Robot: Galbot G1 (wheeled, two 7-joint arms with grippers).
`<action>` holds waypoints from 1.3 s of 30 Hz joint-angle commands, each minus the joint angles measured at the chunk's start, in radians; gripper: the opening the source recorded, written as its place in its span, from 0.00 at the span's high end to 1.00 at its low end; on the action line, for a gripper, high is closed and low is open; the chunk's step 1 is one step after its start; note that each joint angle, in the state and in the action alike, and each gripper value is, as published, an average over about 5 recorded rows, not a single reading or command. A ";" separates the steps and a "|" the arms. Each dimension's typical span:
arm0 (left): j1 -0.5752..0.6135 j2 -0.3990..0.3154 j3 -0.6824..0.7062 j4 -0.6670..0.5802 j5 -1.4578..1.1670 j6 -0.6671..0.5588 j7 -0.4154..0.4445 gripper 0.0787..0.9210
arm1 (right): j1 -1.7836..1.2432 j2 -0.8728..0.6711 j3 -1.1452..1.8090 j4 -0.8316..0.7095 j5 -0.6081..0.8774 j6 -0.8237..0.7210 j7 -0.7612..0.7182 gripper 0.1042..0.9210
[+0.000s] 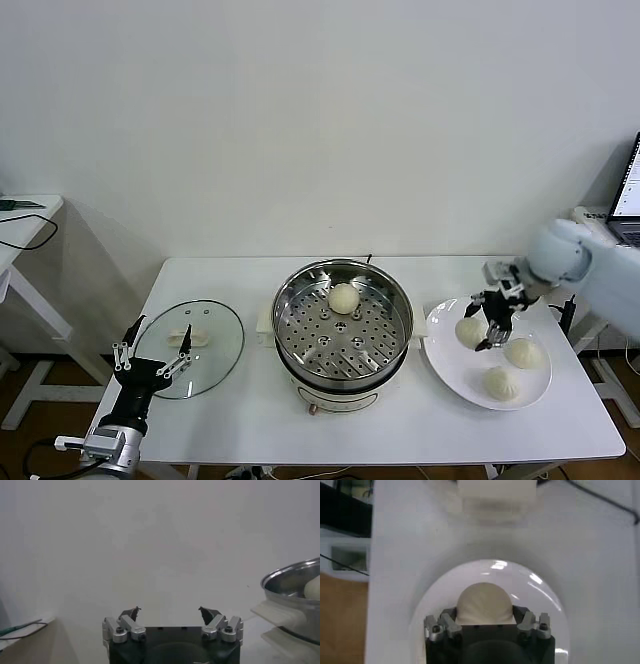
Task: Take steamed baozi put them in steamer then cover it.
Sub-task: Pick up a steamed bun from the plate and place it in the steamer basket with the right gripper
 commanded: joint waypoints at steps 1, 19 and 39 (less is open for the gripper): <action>0.001 0.004 -0.002 -0.003 -0.002 0.000 0.002 0.12 | 0.551 -0.014 -0.413 0.174 0.227 -0.068 -0.020 0.23; -0.003 0.005 -0.017 -0.018 -0.013 -0.002 0.005 0.12 | 0.339 0.406 -0.237 0.234 0.457 -0.412 0.296 0.24; -0.012 0.000 -0.072 0.009 -0.034 -0.004 0.017 0.12 | 0.100 0.755 -0.132 -0.089 0.363 -0.442 0.288 0.23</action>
